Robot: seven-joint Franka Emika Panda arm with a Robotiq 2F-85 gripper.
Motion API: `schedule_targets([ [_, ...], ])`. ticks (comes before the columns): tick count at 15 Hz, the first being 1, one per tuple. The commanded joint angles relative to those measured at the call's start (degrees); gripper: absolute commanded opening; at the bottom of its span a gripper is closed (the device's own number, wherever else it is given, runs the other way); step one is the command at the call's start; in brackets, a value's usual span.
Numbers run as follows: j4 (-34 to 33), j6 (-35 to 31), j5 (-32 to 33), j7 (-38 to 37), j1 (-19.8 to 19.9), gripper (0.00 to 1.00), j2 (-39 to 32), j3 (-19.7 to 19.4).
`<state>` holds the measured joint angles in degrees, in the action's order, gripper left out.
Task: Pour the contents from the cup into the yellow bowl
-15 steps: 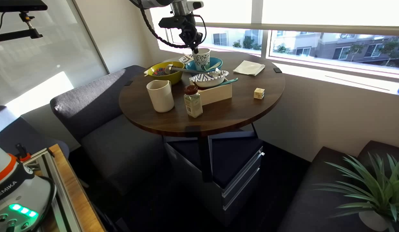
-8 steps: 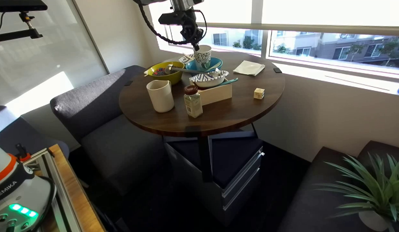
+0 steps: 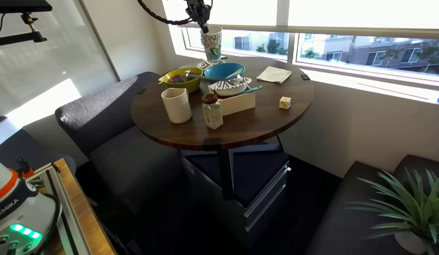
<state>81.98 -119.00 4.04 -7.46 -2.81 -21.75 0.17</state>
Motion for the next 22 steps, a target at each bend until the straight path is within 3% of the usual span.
schedule_targets([
  [1, 7.1, 4.4, -4.9, -2.7, 0.6, 0.01, 9.3, 0.6],
  [7, 10.7, 15.5, -21.1, -1.7, 2.9, 0.01, 14.7, 0.5],
  [16, 18.1, 14.9, -47.6, 3.0, 6.1, 0.01, 12.2, -0.1],
  [22, 20.1, 15.1, -59.3, 6.3, 8.3, 0.01, 8.2, -1.6],
])
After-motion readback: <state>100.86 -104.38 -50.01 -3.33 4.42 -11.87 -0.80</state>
